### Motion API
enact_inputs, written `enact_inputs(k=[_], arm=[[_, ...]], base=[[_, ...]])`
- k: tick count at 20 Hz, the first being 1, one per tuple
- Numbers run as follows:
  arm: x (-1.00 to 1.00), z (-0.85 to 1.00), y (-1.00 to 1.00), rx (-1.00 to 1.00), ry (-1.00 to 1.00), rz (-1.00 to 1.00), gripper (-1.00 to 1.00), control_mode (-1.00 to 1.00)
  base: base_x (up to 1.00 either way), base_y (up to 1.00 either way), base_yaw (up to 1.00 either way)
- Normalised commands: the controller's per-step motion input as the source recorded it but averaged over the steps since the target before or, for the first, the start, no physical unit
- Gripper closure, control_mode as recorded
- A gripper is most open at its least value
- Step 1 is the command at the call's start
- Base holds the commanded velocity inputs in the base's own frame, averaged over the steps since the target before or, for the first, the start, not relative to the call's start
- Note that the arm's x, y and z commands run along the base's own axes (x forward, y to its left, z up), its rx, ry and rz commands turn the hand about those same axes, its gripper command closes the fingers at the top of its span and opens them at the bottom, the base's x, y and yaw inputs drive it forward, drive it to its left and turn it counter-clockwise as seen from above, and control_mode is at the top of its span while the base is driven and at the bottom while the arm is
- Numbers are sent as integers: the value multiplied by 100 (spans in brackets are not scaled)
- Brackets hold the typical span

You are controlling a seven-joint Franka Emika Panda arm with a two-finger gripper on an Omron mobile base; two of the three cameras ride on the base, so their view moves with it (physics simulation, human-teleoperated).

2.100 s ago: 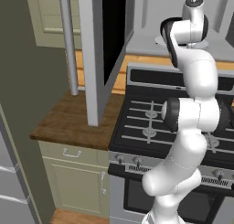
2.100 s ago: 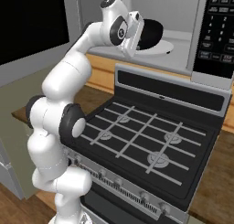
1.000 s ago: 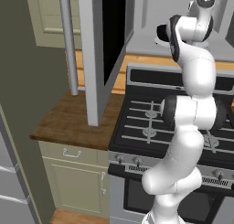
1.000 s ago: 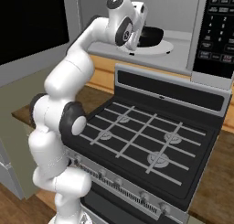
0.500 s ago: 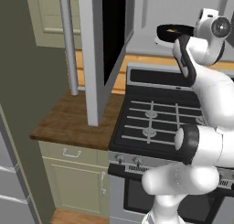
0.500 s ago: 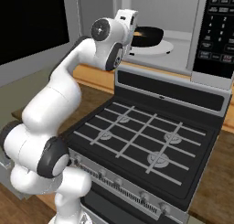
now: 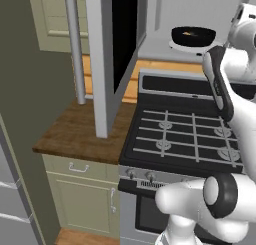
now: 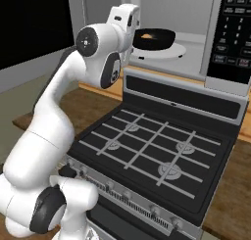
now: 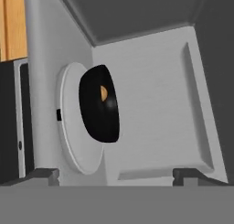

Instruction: Pick the potato from the sink and place it in the bowl. Then pick the bowl and place it in the microwave. Then close the microwave door and press the start button.

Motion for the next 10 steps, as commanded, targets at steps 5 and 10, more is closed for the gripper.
enact_inputs(k=[5, 10], arm=[[-100, 32, 28, 0, 6, 0, -100, -100], [-100, 11, 14, 0, 9, 0, -100, -100]], base=[[0, 0, 0], [0, 0, 0]])
